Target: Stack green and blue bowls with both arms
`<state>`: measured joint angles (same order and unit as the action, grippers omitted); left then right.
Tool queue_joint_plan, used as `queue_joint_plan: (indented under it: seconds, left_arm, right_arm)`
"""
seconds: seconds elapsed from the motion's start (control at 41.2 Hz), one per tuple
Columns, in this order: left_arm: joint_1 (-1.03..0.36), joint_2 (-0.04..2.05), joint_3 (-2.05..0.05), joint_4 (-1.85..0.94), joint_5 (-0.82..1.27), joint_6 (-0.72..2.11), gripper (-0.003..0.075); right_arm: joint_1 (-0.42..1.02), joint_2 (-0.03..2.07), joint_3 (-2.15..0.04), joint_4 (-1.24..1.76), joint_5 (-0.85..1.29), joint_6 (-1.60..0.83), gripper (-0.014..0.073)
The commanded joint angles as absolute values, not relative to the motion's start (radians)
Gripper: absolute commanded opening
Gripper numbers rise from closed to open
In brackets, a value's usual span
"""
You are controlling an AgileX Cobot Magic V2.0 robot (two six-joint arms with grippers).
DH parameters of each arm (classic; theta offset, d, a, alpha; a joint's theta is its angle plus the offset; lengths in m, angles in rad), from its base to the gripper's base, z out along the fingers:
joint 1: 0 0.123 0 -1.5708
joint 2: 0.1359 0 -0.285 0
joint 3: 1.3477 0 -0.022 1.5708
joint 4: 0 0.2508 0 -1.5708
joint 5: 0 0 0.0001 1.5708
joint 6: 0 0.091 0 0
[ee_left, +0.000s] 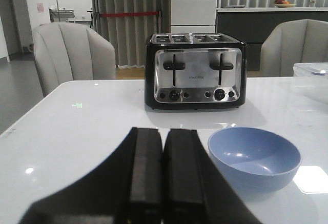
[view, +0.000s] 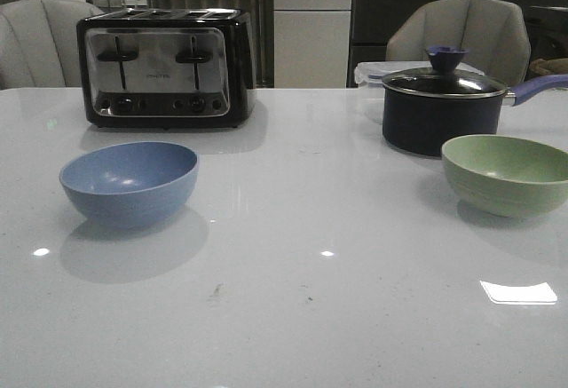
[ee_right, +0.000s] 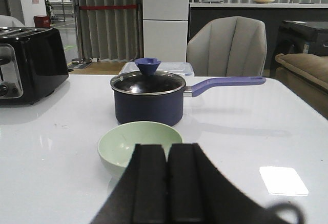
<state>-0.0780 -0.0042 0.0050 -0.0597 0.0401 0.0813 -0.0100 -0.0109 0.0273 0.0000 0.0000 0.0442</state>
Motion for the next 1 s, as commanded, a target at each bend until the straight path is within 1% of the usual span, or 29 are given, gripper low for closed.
queue_joint_plan:
  seconds: [0.0,0.559,0.729,0.85,0.972]
  left_arm:
    - [-0.076,-0.023,0.007,-0.064,-0.055,0.074,0.0093]
    - [-0.076,-0.023,0.007,-0.064,-0.055,0.074,0.0093]
    - [-0.076,-0.023,0.001,-0.061,-0.128,0.074,0.0093]
    - [-0.076,-0.023,-0.073,-0.063,-0.128,0.074,0.0093]
    - [-0.076,-0.013,-0.204,-0.063,-0.026,0.074,0.0093]
  right_arm:
    - [-0.015,-0.030,0.025,0.000,-0.090,0.036,0.0055]
    - [-0.015,-0.030,0.025,0.000,-0.090,0.036,0.0055]
    - [-0.015,-0.030,0.023,0.000,-0.121,0.036,0.0055]
    - [-0.014,-0.030,-0.033,0.000,-0.136,0.036,0.0055]
    - [-0.014,-0.029,-0.145,0.000,-0.071,0.036,0.0055]
